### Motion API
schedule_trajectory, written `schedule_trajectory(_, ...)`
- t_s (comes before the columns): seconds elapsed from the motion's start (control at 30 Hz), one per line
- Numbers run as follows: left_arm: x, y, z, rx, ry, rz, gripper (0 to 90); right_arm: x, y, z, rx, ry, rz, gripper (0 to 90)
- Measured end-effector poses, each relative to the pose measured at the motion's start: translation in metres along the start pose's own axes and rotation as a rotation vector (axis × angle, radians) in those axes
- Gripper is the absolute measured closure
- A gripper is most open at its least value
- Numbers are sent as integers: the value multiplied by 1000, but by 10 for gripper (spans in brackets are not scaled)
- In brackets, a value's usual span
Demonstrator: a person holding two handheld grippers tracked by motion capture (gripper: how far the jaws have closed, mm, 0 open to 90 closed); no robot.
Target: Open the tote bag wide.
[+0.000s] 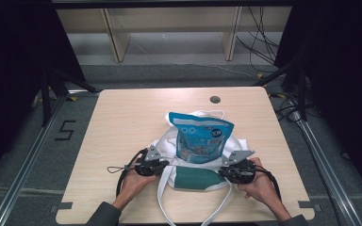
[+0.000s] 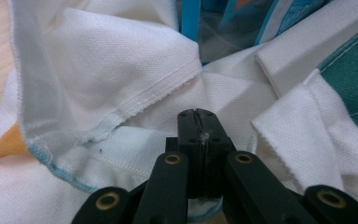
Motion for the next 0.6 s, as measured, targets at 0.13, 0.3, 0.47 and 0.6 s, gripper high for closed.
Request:
schedule_trajectory(0.13,4,-3,3,3,-4,23,889,-2,-3,2,-5,-15,4,824)
schedule_trajectory(0.3,14,-9,7,4,10,43,889,-12,-12,9,-23,-27,-26,823)
schedule_trajectory(0.47,26,-15,12,11,23,62,887,-26,-21,19,-25,-41,-50,821)
schedule_trajectory(0.6,32,-20,16,3,42,71,887,-35,-29,26,-36,-36,-91,818)
Point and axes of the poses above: each handheld gripper's, and its own axes: y roughly backward along the jaws, z roughly out of its top, x roughly to its left, the point moved 2 cm from there along -y, roughly forward along the jaws, and after that the axes turned 3 degrees about -y, right-handed, at the moved point
